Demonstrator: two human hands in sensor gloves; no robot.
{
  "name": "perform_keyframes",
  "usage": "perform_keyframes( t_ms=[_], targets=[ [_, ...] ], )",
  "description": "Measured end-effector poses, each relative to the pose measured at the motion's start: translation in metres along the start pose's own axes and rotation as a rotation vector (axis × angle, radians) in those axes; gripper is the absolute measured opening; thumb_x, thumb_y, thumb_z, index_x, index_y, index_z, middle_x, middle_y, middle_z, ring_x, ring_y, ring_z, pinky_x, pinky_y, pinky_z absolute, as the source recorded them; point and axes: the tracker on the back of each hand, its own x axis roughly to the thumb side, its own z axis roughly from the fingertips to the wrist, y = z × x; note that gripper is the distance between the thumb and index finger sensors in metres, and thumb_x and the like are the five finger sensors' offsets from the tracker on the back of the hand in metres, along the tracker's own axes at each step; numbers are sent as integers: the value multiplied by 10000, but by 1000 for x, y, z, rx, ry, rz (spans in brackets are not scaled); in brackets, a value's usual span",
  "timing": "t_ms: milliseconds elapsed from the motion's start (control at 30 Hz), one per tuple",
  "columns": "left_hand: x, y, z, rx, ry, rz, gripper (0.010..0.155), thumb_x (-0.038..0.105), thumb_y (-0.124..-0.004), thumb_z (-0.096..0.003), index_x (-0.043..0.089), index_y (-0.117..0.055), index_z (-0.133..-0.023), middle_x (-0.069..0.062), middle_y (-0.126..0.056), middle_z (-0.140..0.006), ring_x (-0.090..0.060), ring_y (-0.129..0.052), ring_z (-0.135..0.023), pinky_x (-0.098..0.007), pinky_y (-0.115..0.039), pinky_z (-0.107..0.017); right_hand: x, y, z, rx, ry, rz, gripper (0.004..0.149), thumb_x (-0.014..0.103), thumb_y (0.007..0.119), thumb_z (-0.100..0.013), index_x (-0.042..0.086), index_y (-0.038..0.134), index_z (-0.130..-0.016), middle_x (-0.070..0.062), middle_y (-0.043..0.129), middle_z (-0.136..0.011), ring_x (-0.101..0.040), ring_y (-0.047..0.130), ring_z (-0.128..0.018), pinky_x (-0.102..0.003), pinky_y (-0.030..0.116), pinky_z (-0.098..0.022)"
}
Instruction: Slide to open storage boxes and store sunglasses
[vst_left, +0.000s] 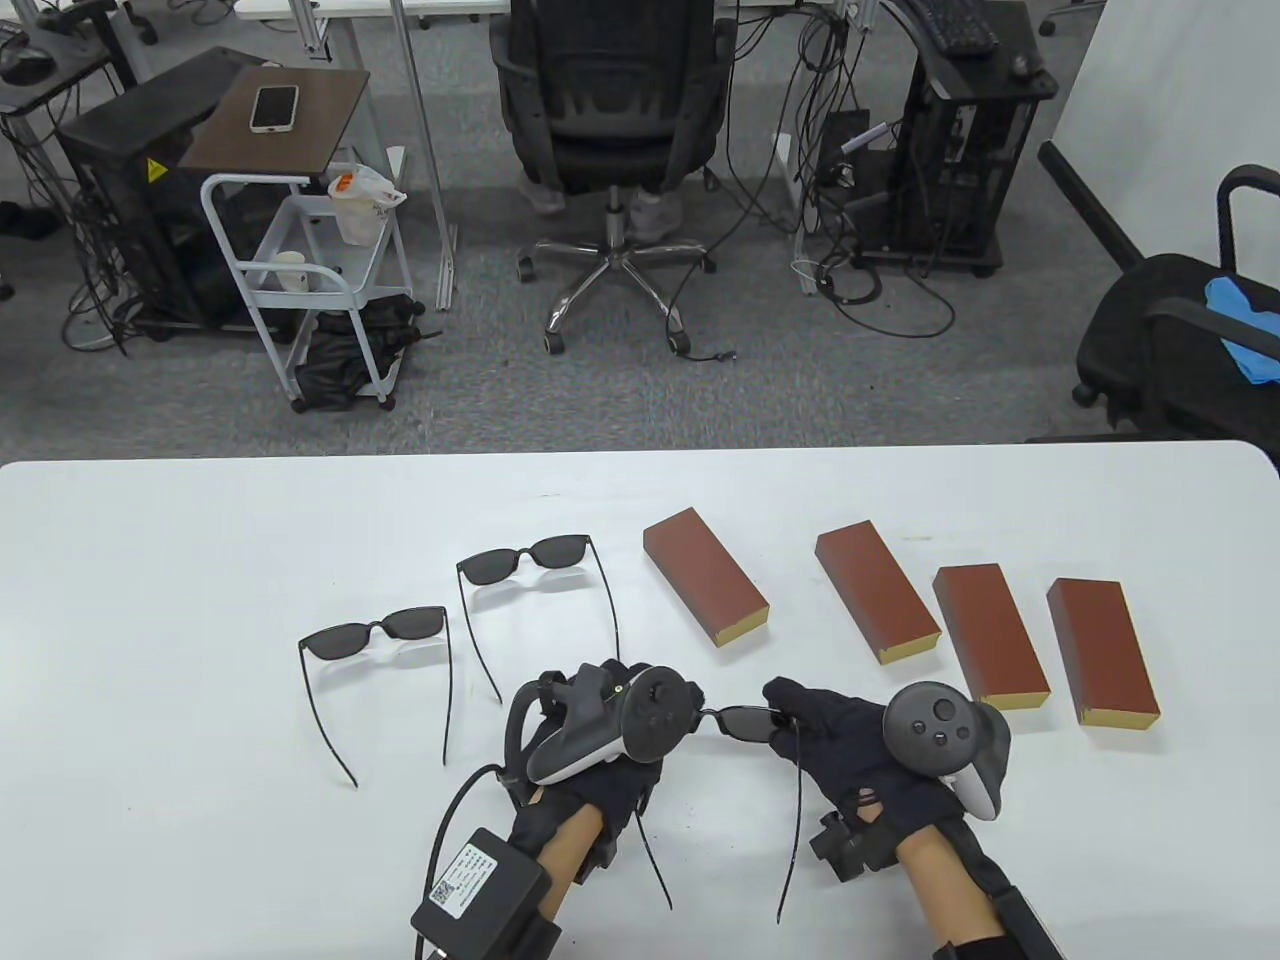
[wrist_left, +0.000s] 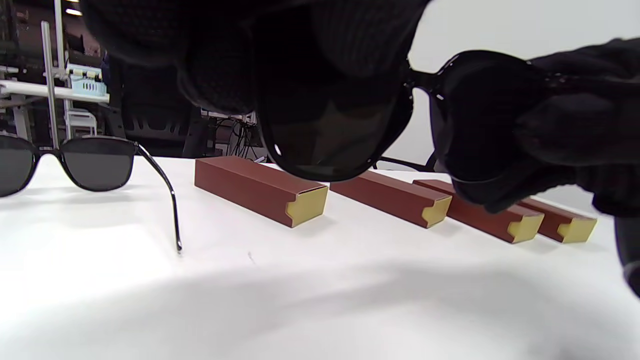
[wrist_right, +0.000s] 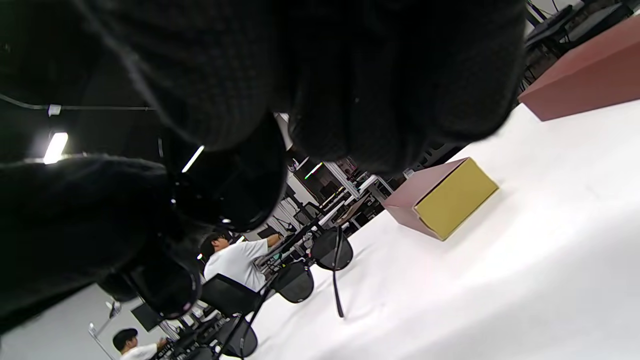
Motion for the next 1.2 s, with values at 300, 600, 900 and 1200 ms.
perform_keyframes(
  t_ms=[300,600,900,1200],
  targets=[
    [-26,0,8,22,57,482,494,402,-740,-471,340,-797,-958,-4,-874,-875,-299,-872,-741,-524,-727,-526,0,-8,1,-116,72,-77,422,347,941,-277,244,890,-683,-24,1084,-558,-212,1129,-412,-362,980,-301],
    [-49,-28,20,92,77,1245,635,599,-645,-482,310,-694,-1046,-73,-792,-993,-370,-804,-822,-542,-694,-560,-4,-9,7,-213,233,-247,464,359,947,-280,215,860,-712,-1,1095,-490,-185,1135,-342,-344,981,-250],
    [-51,-55,21,41,75,1516,692,636,-568,-506,303,-541,-1112,-91,-693,-1066,-359,-773,-875,-522,-700,-583,-8,0,13,-226,354,-424,519,375,923,-310,220,777,-783,17,1077,-453,-160,1121,-304,-333,970,-230],
    [-50,-61,27,64,163,1558,675,600,-519,-523,317,-458,-1133,-116,-693,-1057,-337,-807,-833,-493,-725,-550,-5,10,15,-238,364,-469,498,372,895,-334,254,754,-798,-3,1065,-417,-150,1111,-265,-336,962,-209]
  ],
)
